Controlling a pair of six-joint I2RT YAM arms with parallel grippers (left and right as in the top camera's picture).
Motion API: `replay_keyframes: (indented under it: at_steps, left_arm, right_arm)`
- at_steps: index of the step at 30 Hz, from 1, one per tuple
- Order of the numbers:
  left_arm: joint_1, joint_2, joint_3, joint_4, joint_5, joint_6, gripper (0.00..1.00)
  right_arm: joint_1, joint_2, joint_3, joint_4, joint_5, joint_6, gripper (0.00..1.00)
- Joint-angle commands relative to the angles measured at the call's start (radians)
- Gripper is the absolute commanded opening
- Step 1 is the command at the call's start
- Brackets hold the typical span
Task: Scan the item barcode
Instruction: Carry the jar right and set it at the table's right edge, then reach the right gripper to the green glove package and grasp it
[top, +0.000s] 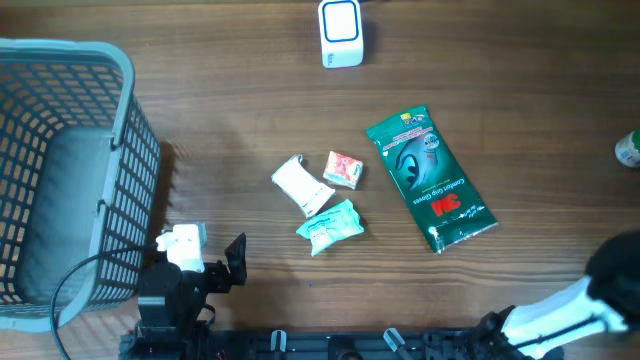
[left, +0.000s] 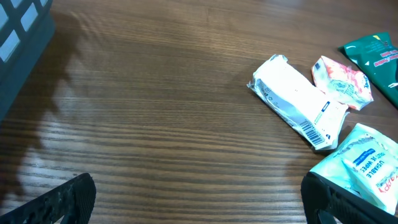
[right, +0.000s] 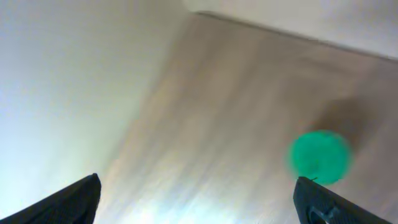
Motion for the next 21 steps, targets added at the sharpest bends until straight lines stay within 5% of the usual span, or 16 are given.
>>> replay_keyframes:
  at_steps: [1, 11, 15, 21]
  left_arm:
    - [-0.003, -0.007, -0.005, 0.002, -0.002, -0.009, 1.00]
    - [-0.003, -0.007, -0.005, 0.002, -0.002, -0.009, 1.00]
    - [-0.003, -0.007, -0.005, 0.002, -0.002, -0.009, 1.00]
    - [-0.003, -0.007, -0.005, 0.002, -0.002, -0.009, 1.00]
  right_arm:
    - [0.187, -0.043, 0.006, -0.121, -0.101, -0.038, 1.00]
    - [0.877, 0.050, -0.233, -0.369, 0.070, -0.575, 1.00]
    - [1.049, 0.083, -0.414, -0.268, 0.382, -0.560, 1.00]
    - [1.113, 0.088, -0.620, -0.125, 0.435, -0.555, 1.00]
